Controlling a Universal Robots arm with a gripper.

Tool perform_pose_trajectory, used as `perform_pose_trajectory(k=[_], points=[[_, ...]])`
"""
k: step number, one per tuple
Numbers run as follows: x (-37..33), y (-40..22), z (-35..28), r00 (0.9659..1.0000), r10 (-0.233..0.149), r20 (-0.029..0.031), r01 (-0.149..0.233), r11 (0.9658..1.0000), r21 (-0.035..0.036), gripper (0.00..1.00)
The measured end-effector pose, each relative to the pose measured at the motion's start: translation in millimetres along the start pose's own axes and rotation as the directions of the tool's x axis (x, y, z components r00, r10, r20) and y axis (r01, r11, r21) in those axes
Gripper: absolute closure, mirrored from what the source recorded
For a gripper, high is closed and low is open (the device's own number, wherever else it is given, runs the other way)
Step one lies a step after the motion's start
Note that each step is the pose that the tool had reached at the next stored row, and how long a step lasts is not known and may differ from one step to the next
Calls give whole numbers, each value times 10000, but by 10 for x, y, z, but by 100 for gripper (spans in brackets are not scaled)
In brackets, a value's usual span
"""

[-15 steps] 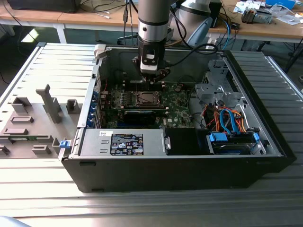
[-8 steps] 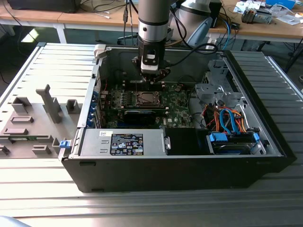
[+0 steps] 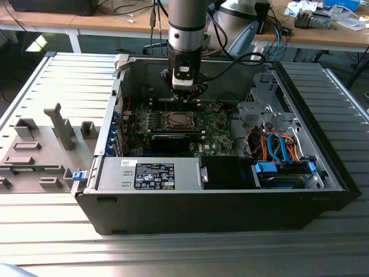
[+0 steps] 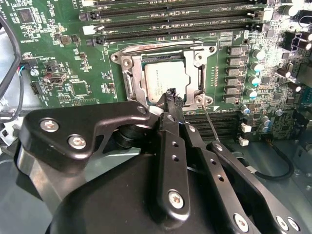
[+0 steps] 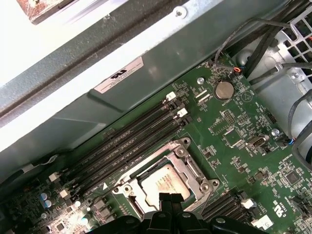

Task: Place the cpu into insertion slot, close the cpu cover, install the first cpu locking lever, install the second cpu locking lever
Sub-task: 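Install the first cpu locking lever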

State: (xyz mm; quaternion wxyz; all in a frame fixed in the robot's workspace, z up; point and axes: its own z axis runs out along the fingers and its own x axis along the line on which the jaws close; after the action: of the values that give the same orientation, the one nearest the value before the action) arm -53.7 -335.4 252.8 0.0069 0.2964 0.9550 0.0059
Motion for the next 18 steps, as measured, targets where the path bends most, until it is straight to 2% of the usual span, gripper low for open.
perform_pose_trajectory(k=[18], points=[[0, 0, 0, 9993, -362, -6, 362, 9993, -3, 89]])
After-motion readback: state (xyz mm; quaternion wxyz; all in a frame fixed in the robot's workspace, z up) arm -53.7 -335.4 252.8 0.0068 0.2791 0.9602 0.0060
